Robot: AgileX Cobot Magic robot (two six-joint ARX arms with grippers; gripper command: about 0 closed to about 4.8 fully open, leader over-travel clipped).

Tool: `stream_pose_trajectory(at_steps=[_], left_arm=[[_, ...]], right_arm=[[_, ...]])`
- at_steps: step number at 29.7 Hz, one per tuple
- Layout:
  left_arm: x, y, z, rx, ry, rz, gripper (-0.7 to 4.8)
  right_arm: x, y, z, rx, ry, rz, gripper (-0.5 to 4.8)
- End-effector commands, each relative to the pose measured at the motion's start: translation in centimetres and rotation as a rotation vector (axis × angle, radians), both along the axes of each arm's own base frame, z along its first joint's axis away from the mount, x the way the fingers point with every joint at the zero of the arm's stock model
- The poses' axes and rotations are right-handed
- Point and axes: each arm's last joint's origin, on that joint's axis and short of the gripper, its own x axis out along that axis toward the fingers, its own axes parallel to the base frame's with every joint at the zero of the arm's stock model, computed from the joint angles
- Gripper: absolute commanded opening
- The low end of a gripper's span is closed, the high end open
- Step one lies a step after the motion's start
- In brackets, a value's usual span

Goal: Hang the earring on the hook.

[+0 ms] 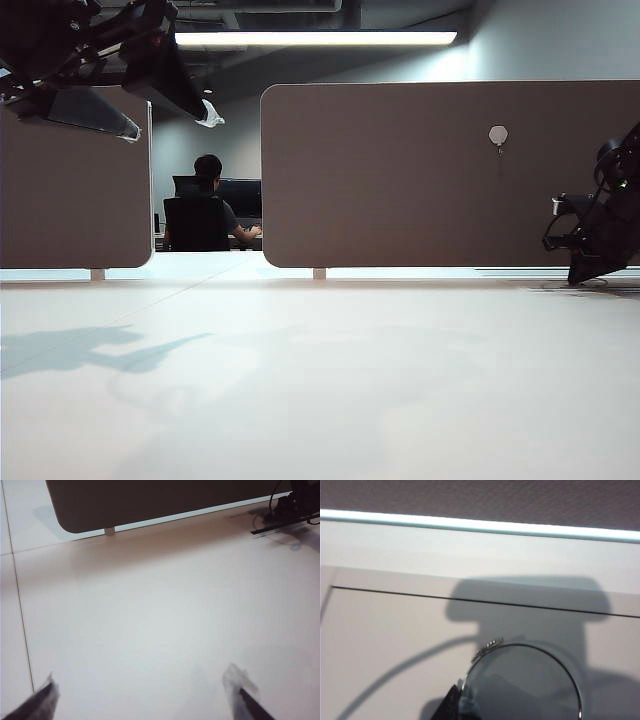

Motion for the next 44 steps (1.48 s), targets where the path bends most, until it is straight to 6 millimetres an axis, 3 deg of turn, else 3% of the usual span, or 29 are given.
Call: stream_pose_trajectory(at_steps=[1, 5, 11, 15, 24, 30, 33, 44], left_arm=[[0.0, 0.0, 0.3, -0.003, -0.017, 0.001, 4.79], [0.1, 0.0, 0.3, -0.003, -0.017, 0.002, 4.79], [0.1, 0.0, 0.4, -0.005, -0.021, 0.003, 4.79], [0.1, 0.0, 0.4, -0.005, -0.021, 0.003, 4.79], [0.1, 0.0, 0.3, -0.004, -0.020, 0.002, 4.79], [0.1, 0.0, 0.4, -0.004, -0.020, 0.002, 4.79], [0.1, 0.0, 0.4, -0.004, -0.020, 0.003, 4.79], [0.1, 0.0, 0.4, 0.000, -0.024, 0.020, 4.79]], right_arm=[[0.0, 0.0, 1.9, 0.067, -0.067, 0.006, -0.08], [-0.2, 0.9, 7.2, 0.229, -0.248, 0.141, -0.08], [-1.3, 1.7, 12.9, 0.403, -0.406, 0.307, -0.09], [-1.9, 2.0, 15.0, 0.446, -0.458, 0.387, -0.09], [-1.7, 1.8, 16.7, 0.414, -0.623, 0.355, -0.08], [-0.5, 1.3, 14.5, 0.450, -0.659, 0.291, -0.08], [-0.3, 1.6, 13.8, 0.473, -0.633, 0.342, -0.08], [-1.1, 1.8, 15.9, 0.513, -0.671, 0.441, -0.09]])
